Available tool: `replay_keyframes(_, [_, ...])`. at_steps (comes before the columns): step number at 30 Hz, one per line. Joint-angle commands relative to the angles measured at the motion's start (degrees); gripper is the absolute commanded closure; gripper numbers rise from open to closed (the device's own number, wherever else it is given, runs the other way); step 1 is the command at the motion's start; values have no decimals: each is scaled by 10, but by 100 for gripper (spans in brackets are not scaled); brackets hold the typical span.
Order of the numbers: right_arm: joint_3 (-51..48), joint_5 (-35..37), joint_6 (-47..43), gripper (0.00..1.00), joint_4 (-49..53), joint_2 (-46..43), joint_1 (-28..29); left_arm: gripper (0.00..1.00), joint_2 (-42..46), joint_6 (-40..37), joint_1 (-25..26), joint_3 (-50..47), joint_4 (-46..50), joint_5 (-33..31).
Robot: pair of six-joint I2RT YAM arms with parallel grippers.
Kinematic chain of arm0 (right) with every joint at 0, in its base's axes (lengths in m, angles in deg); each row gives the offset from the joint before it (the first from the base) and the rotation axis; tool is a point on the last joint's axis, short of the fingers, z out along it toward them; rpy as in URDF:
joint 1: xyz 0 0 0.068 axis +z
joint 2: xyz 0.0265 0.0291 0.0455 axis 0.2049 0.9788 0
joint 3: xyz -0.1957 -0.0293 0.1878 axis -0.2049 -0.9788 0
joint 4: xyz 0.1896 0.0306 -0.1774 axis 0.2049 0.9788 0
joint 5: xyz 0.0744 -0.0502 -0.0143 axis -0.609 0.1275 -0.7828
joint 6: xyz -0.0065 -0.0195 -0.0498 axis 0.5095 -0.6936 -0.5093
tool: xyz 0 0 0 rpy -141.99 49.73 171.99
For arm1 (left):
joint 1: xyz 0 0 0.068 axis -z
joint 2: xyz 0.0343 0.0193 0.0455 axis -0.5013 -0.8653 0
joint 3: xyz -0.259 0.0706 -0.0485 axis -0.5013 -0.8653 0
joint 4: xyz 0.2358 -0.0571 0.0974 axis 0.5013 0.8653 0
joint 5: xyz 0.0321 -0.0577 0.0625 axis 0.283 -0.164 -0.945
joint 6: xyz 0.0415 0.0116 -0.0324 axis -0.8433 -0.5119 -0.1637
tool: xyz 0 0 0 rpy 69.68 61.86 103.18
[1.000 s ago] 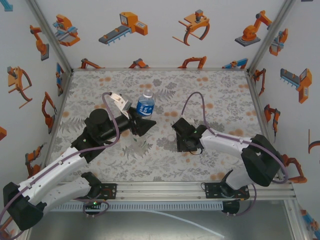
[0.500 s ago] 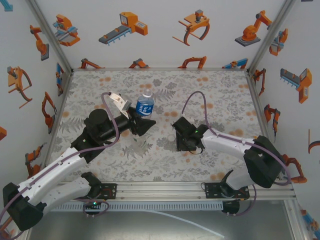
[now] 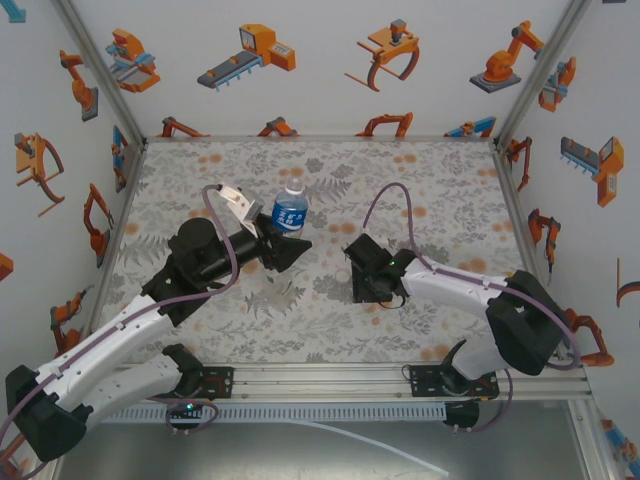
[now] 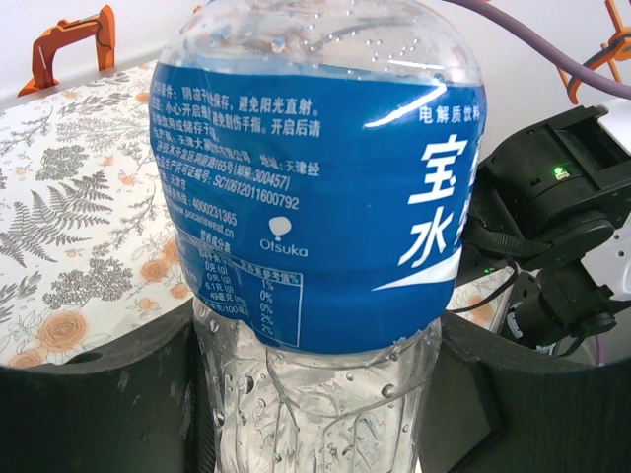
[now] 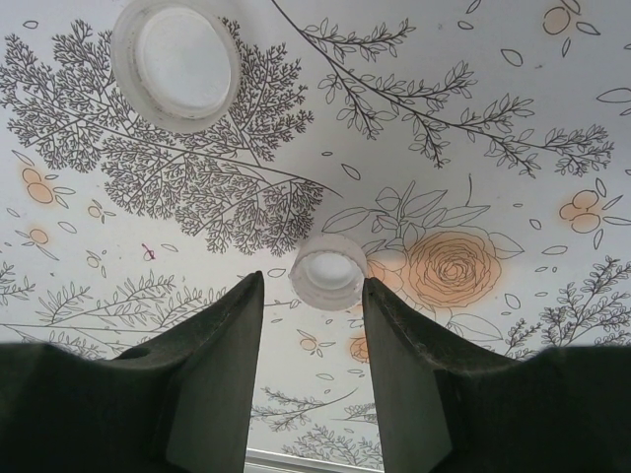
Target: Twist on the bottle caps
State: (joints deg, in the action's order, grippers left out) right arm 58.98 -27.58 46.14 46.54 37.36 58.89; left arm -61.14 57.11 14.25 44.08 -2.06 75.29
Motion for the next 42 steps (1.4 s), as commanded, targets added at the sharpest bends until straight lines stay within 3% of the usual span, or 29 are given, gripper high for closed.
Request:
replay_keyframes(1, [5,3,12,56,-1,7,3,93,8,11,3,7,-10,-5])
replay_keyframes(16, [-10,-6,21,57,-21,32,3,93,8,12,3,8,-2,-7])
replay_keyframes(20, [-15,-10,24,69,-27,32,3,93,7,12,3,9,-2,-7])
replay_keyframes(26, [-20,-37,33,75,-51,30,3,93,-2,14,3,14,-3,2])
replay_keyframes(31, [-57,-133,61,76,-161,6,-24,93,-4,13,3,17,-2,0])
replay_keyframes(35, [-150,-271,139,76,-391,11,-71,93,-12,15,3,22,-5,7])
replay_keyframes(37, [-183,-302,171,76,-462,26,-89,93,-18,17,3,27,-3,12])
replay_keyframes(39, [-207,-309,181,75,-475,29,-104,93,-21,19,4,31,0,14])
replay_keyframes(42, [-229,-282,167,73,-414,4,-130,93,-20,19,4,31,-1,10])
